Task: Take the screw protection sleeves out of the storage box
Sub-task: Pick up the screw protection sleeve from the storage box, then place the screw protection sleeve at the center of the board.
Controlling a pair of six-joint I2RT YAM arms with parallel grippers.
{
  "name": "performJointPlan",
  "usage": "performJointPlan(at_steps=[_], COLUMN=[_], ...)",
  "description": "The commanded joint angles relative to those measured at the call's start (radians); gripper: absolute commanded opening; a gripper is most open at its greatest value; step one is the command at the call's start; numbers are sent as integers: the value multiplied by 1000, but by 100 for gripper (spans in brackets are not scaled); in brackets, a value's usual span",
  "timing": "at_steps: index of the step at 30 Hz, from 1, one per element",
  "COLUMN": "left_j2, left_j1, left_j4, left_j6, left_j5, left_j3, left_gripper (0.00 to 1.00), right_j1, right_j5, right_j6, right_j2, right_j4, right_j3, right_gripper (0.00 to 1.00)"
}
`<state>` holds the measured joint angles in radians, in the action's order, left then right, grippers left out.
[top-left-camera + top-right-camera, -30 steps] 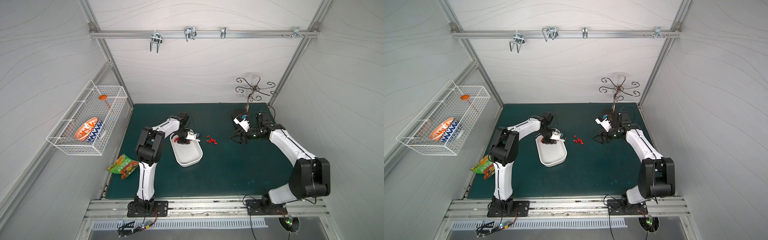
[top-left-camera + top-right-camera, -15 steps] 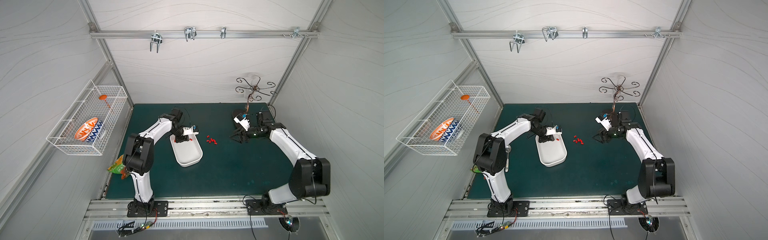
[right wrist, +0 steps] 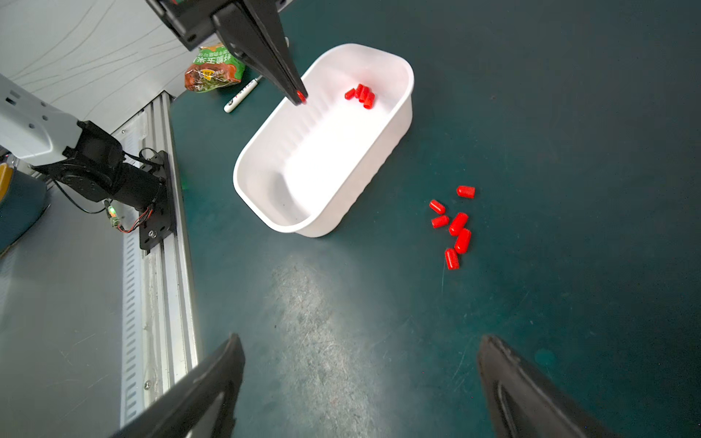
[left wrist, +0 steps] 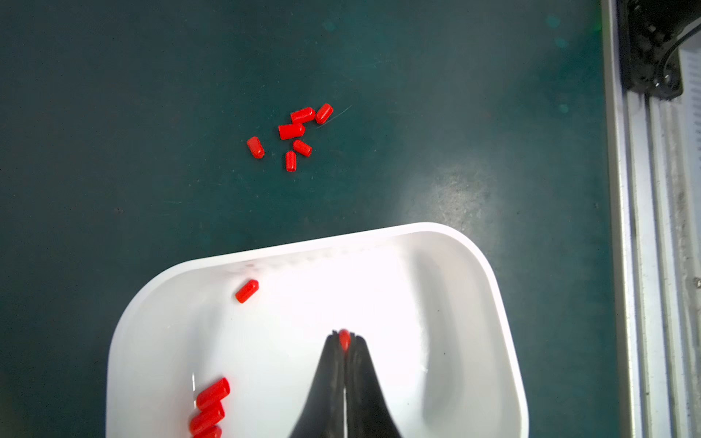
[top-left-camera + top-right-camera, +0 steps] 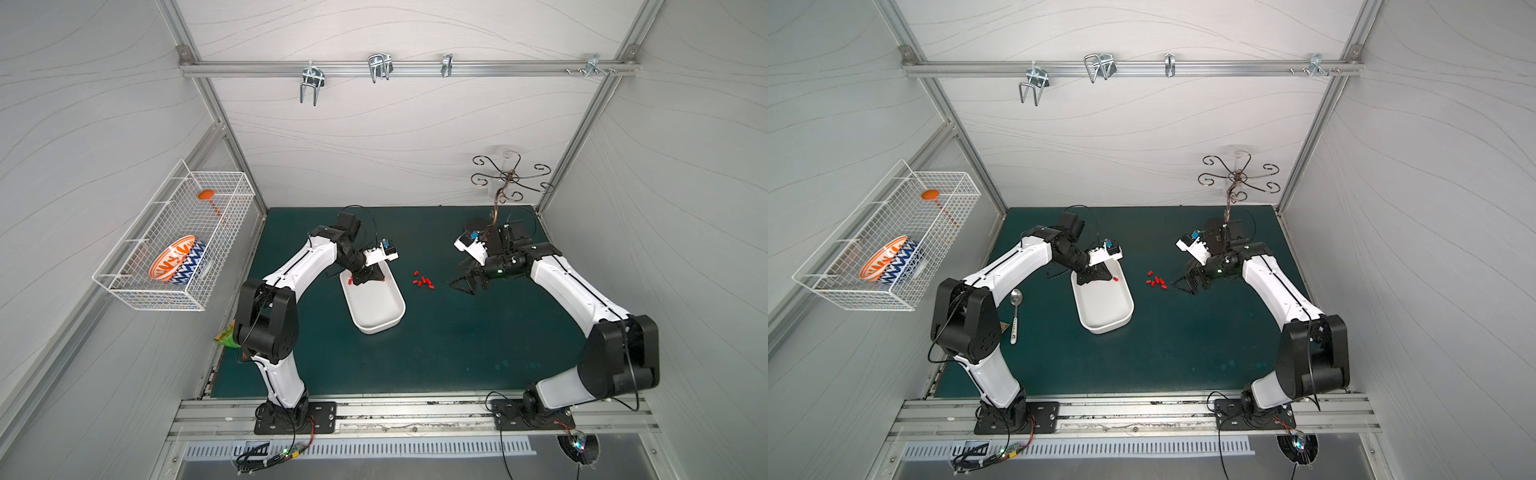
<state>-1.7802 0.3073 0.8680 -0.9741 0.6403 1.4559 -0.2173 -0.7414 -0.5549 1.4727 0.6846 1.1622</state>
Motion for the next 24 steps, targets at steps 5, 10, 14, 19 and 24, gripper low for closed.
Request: performJointPlan(at_steps=[5, 10, 14, 19, 24], left_j2=[-53, -148, -209, -287, -373], left_j1=[62, 117, 158, 197, 236], left_j4=[-3, 17, 19, -17, -40], left_j6=[64, 69, 70, 95, 84], left_j5=[89, 75, 63, 55, 16], left_j3=[138, 253, 326, 383, 459], left_gripper=[0, 0, 0, 0, 0], right_j1=[135, 213, 257, 272, 272], right_j5=[-61, -56, -31, 40, 117], right_j6=[51, 104, 140, 184, 234], right_j2=[-99, -117, -129, -105, -88], right_j4=[-41, -83, -107, -133, -165], right_j3=[-14, -35, -40, -42, -56], right_gripper=[99, 99, 99, 99, 99])
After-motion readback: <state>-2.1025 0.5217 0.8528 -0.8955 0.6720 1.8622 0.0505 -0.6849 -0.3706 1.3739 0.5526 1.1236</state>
